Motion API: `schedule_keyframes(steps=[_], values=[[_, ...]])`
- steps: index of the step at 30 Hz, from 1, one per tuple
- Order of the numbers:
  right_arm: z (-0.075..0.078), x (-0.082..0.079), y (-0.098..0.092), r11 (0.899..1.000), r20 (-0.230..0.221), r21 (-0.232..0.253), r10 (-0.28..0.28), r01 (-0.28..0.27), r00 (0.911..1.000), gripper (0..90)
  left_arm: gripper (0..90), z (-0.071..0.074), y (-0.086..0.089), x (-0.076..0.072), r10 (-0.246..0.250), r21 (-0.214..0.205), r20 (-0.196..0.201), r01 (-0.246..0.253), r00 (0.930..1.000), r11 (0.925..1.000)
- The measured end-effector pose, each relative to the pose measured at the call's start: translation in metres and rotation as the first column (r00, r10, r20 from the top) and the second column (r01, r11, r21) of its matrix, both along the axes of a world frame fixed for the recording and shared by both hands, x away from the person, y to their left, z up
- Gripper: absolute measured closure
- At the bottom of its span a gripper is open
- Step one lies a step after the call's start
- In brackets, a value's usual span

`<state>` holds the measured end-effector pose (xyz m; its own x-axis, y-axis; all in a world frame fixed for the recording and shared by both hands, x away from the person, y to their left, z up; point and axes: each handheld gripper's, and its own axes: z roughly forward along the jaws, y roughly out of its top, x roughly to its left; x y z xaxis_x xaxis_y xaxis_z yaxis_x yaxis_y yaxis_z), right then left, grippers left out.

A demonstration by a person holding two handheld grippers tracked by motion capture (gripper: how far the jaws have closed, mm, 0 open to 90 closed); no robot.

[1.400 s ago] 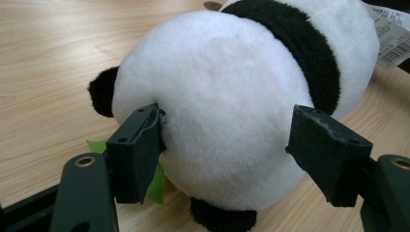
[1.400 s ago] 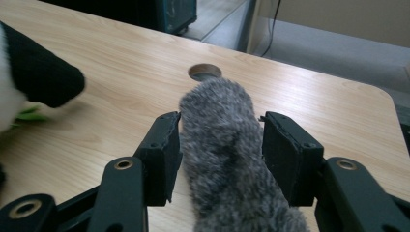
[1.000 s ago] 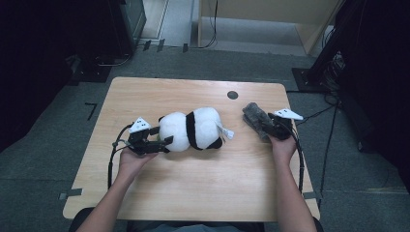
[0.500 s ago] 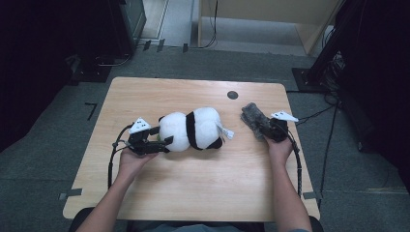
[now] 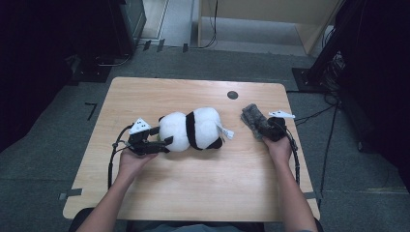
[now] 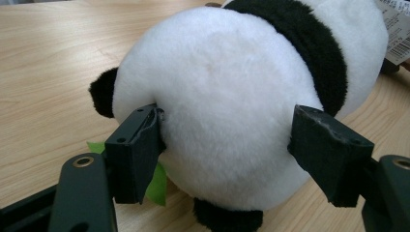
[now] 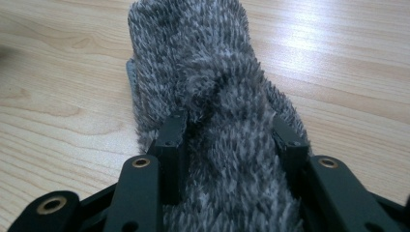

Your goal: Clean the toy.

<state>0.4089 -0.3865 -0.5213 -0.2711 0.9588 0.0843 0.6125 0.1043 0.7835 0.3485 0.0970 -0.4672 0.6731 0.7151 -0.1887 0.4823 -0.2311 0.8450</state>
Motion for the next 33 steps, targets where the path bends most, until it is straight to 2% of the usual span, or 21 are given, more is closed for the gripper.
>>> schedule_keyframes(steps=[4,5,6,9,11,13,14,16,19,20,21,22,26,28,29,33], values=[[0.0,0.0,0.0,1.0,-0.003,0.005,-0.009,0.009,1.0,55.9,27.2,0.0,0.0,0.0,-0.001,0.004,0.004,0.001,1.0,1.0],[0.0,0.0,-0.001,1.0,-0.007,0.016,-0.015,0.015,0.9999,56.0,27.2,0.0,0.0,0.0,-0.001,0.003,0.004,0.001,1.0,1.0],[0.0,0.001,-0.003,0.998,-0.019,0.051,-0.022,0.023,0.9996,56.0,27.2,0.0,0.0,0.0,0.001,-0.001,-0.003,-0.001,1.0,1.0],[0.0,0.001,-0.004,0.998,-0.023,0.064,-0.023,0.024,0.9995,55.6,27.2,-0.001,0.0,0.0,0.003,-0.002,-0.01,-0.003,0.9999,1.0],[0.0,0.001,-0.003,0.998,-0.018,0.054,-0.021,0.022,0.9996,52.3,27.2,-0.001,0.0,0.0,0.002,0.001,-0.007,-0.002,1.0,1.0],[0.0,0.0,-0.001,0.999,-0.013,0.034,-0.016,0.017,0.9998,42.9,27.2,-0.001,0.0,0.0,0.002,0.002,-0.004,-0.002,1.0,1.0],[0.0,0.0,-0.001,0.999,-0.013,0.034,-0.016,0.017,0.9998,42.9,27.2,-0.001,0.001,0.0,0.0,0.002,-0.004,0.0,1.0,1.0],[0.0,0.0,-0.001,0.999,-0.014,0.033,-0.016,0.017,0.9998,37.1,27.2,-0.001,0.001,0.0,0.0,0.002,-0.004,0.0,1.0,1.0],[0.0,0.0,0.001,1.0,-0.013,0.021,-0.019,0.02,0.9997,37.1,27.2,-0.001,0.001,0.0,-0.001,0.004,-0.003,0.001,1.0,1.0],[0.0,0.0,0.001,1.0,-0.014,0.024,-0.021,0.021,0.9997,38.0,27.2,-0.001,0.001,0.0,0.0,0.003,-0.003,0.0,1.0,1.0],[0.0,-0.001,0.001,0.999,-0.011,0.03,-0.016,0.016,0.9998,47.3,27.3,-0.001,0.001,0.0,0.0,0.003,-0.003,0.0,1.0,1.0],[0.0,-0.001,0.001,0.999,-0.011,0.03,-0.016,0.016,0.9998,47.3,27.3,-0.001,0.0,0.0,0.0,0.004,-0.002,0.0,1.0,1.0],[0.004,-0.003,0.0,0.999,-0.011,0.035,-0.012,0.012,0.9999,69.7,27.2,-0.001,0.0,0.0,0.001,0.006,-0.001,-0.001,1.0,1.0],[0.009,-0.003,0.0,1.0,-0.017,0.023,-0.008,0.008,0.9998,72.4,27.2,-0.001,0.001,0.0,0.0,0.004,-0.001,0.0,1.0,1.0],[0.013,-0.003,0.0,1.0,-0.037,0.018,-0.013,0.014,0.9992,73.7,27.2,-0.001,0.001,0.0,0.0,0.005,-0.001,0.0,1.0,1.0],[0.021,-0.003,0.0,1.0,-0.053,0.022,-0.018,0.019,0.9984,74.5,27.2,0.0,0.001,0.0,0.001,0.006,-0.001,-0.001,1.0,1.0]])
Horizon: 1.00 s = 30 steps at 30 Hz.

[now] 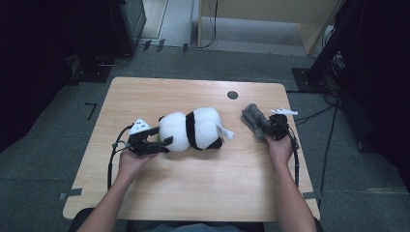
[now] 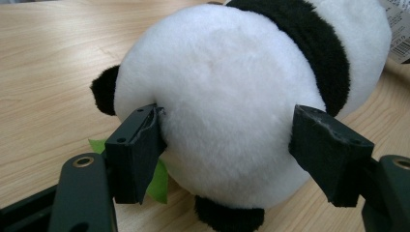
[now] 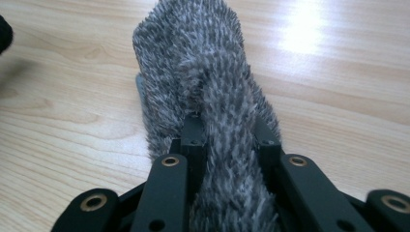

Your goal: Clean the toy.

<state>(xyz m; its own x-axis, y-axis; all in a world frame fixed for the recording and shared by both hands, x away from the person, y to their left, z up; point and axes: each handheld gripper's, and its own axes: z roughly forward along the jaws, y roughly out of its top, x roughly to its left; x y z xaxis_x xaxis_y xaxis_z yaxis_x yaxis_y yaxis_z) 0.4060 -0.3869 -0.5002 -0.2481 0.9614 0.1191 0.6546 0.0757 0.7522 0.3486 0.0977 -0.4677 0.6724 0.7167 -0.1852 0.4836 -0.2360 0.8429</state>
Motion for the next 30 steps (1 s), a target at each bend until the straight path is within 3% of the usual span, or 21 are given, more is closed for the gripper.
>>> schedule_keyframes(steps=[11,14,20,25,30], values=[[0.038,-0.016,0.007,1.0,0.038,-0.004,-0.018,0.018,0.9991,74.4,26.8,0.002,0.0,-0.001,0.011,0.002,-0.012,-0.011,0.9999,0.9999],[0.048,-0.019,0.01,1.0,0.06,0.003,0.009,-0.009,0.9981,74.4,26.1,0.002,-0.001,-0.001,0.011,0.012,-0.008,-0.01,0.9999,0.9999],[0.059,-0.019,0.021,0.997,0.035,-0.013,0.075,-0.075,0.9966,75.2,21.7,0.001,-0.001,0.001,0.017,0.002,-0.023,-0.017,0.9996,0.9998],[0.069,-0.02,0.034,0.992,0.043,-0.005,0.125,-0.125,0.9913,75.5,14.7,-0.001,-0.004,0.006,0.015,-0.008,-0.047,-0.015,0.9988,0.9998],[0.074,-0.02,0.044,0.987,0.042,-0.005,0.158,-0.158,0.9866,75.5,13.1,-0.002,-0.008,0.01,0.017,-0.015,-0.046,-0.018,0.9988,0.9997]])
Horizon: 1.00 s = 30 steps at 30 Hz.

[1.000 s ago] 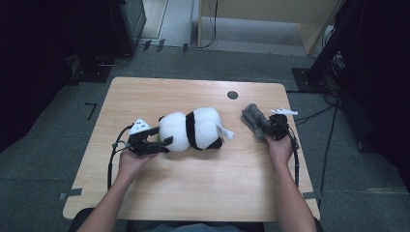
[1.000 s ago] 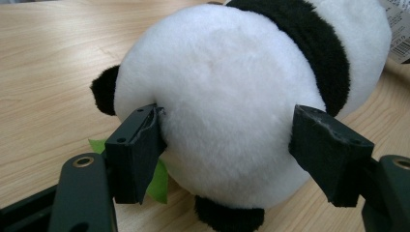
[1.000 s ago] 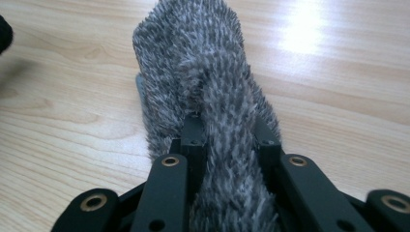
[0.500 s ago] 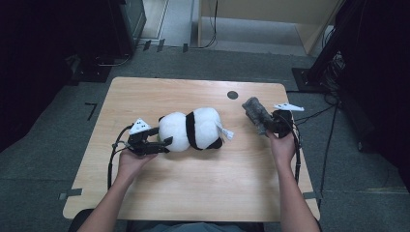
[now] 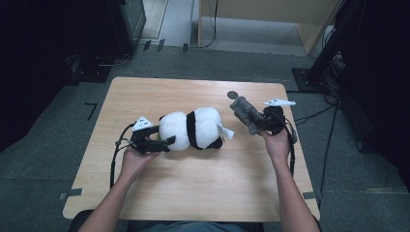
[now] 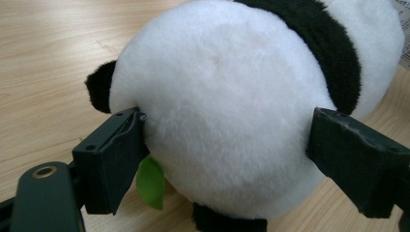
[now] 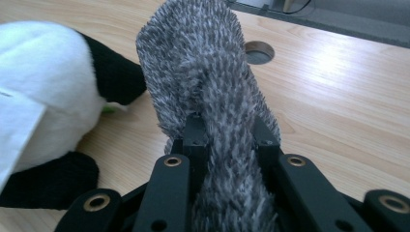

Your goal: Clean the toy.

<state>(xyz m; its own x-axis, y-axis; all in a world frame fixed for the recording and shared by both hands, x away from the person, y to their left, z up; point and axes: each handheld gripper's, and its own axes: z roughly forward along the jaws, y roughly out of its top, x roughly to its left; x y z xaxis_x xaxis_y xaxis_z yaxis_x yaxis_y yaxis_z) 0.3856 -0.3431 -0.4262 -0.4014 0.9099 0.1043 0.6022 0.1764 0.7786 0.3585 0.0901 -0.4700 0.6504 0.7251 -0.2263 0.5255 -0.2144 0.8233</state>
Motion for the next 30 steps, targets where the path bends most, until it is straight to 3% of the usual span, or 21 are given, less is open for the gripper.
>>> schedule_keyframes(steps=[4,9,16,18,23,26,30], values=[[0.005,-0.001,0.008,1.0,0.008,0.01,0.016,-0.016,0.9998,75.3,8.4,-0.003,-0.001,0.003,-0.002,-0.022,-0.017,0.002,0.9999,0.9998],[0.013,-0.003,0.016,0.999,0.022,0.024,0.036,-0.036,0.9991,75.2,4.5,-0.007,-0.005,0.004,-0.011,0.003,-0.005,0.011,0.9999,0.9999],[0.023,-0.005,0.028,0.996,0.036,0.049,0.074,-0.076,0.9966,74.9,6.9,-0.01,-0.006,0.003,-0.015,0.041,0.031,0.014,0.9994,0.9991],[0.028,-0.005,0.033,0.994,0.042,0.043,0.096,-0.097,0.9945,75.1,12.7,-0.011,-0.004,0.003,-0.016,0.02,0.019,0.015,0.9997,0.9997],[0.035,-0.005,0.041,0.993,0.052,0.029,0.116,-0.118,0.9919,75.4,15.4,-0.016,-0.001,0.003,-0.031,-0.004,0.053,0.032,0.9981,0.9995],[0.04,-0.005,0.047,0.991,0.062,0.026,0.13,-0.132,0.9896,75.4,16.0,-0.017,0.001,0.005,-0.043,-0.031,0.039,0.044,0.9983,0.9986],[0.045,-0.001,0.054,0.989,0.066,0.012,0.144,-0.145,0.9874,75.6,15.5,-0.014,0.001,0.003,-0.034,-0.013,0.04,0.035,0.9986,0.9993]])
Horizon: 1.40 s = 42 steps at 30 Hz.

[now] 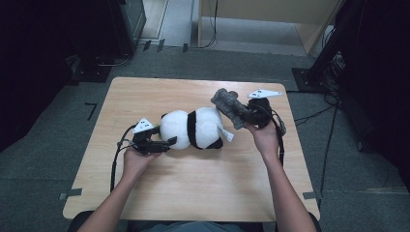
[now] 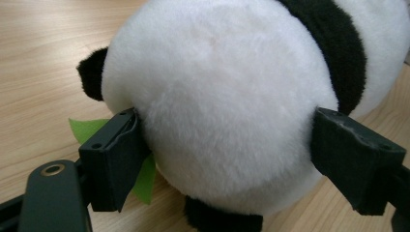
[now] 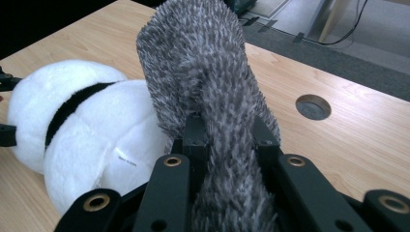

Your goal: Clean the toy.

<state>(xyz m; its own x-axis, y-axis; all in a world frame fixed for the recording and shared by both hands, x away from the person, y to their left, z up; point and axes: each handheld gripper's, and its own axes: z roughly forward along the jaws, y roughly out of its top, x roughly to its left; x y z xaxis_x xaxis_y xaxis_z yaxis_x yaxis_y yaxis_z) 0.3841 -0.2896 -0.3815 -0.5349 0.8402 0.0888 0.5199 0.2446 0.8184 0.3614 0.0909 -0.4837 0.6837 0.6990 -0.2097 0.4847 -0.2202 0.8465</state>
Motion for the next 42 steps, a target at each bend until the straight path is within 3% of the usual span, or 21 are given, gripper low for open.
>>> schedule_keyframes(steps=[2,4,8,10,13,17,20,25,27,31,33,34,42], values=[[-0.001,0.003,0.004,1.0,-0.003,0.009,0.013,-0.013,0.9999,76.1,14.4,0.003,0.0,-0.001,0.006,0.002,0.005,-0.006,1.0,1.0],[-0.004,0.005,0.008,0.999,-0.019,0.016,0.03,-0.03,0.9994,76.3,12.9,0.006,-0.001,0.002,0.005,0.018,-0.016,-0.005,0.9999,0.9998],[-0.009,0.009,0.017,0.998,-0.041,0.018,0.065,-0.065,0.997,76.8,9.4,0.01,-0.004,0.012,-0.002,-0.004,-0.073,0.001,0.9973,1.0],[-0.014,0.009,0.026,0.996,-0.062,0.005,0.093,-0.093,0.9938,77.2,2.4,0.007,-0.006,0.016,0.001,-0.019,-0.084,-0.003,0.9965,0.9998],[-0.018,0.01,0.031,0.994,-0.08,0.005,0.112,-0.112,0.9905,77.6,0.7,0.001,-0.008,0.022,-0.006,-0.046,-0.105,0.001,0.9944,0.9989],[-0.021,0.01,0.035,0.993,-0.09,0.004,0.12,-0.12,0.9886,78.7,0.0,-0.002,-0.008,0.024,-0.014,-0.061,-0.087,0.009,0.9961,0.9981],[-0.027,0.01,0.037,0.988,-0.119,0.021,0.157,-0.156,0.9803,79.4,0.0,-0.004,-0.013,0.025,-0.012,-0.054,-0.083,0.008,0.9965,0.9985],[-0.031,0.007,0.038,0.99,-0.101,0.025,0.141,-0.139,0.9848,79.7,0.0,-0.005,-0.025,0.023,0.034,-0.009,-0.031,-0.034,0.999,0.9994],[-0.031,0.007,0.037,0.99,-0.1,0.021,0.138,-0.137,0.9853,79.7,10.3,-0.004,-0.023,0.022,0.029,-0.005,-0.021,-0.029,0.9994,0.9996],[-0.026,0.007,0.033,0.992,-0.086,0.025,0.127,-0.125,0.9882,79.3,22.8,-0.002,-0.02,0.018,0.023,-0.008,-0.021,-0.023,0.9995,0.9997],[-0.019,0.009,0.032,0.992,-0.084,0.008,0.125,-0.125,0.9886,79.1,27.4,-0.002,-0.018,0.016,0.022,-0.02,-0.027,-0.023,0.9994,0.9995],[-0.01,0.011,0.031,0.993,-0.062,0.015,0.116,-0.115,0.9913,79.1,31.0,0.0,-0.017,0.015,0.016,-0.01,-0.027,-0.017,0.9995,0.9998],[0.023,0.017,0.044,0.99,-0.013,-0.006,0.139,-0.139,0.9902,78.7,34.9,0.007,-0.021,0.006,-0.004,0.005,-0.037,0.004,0.9993,1.0]])
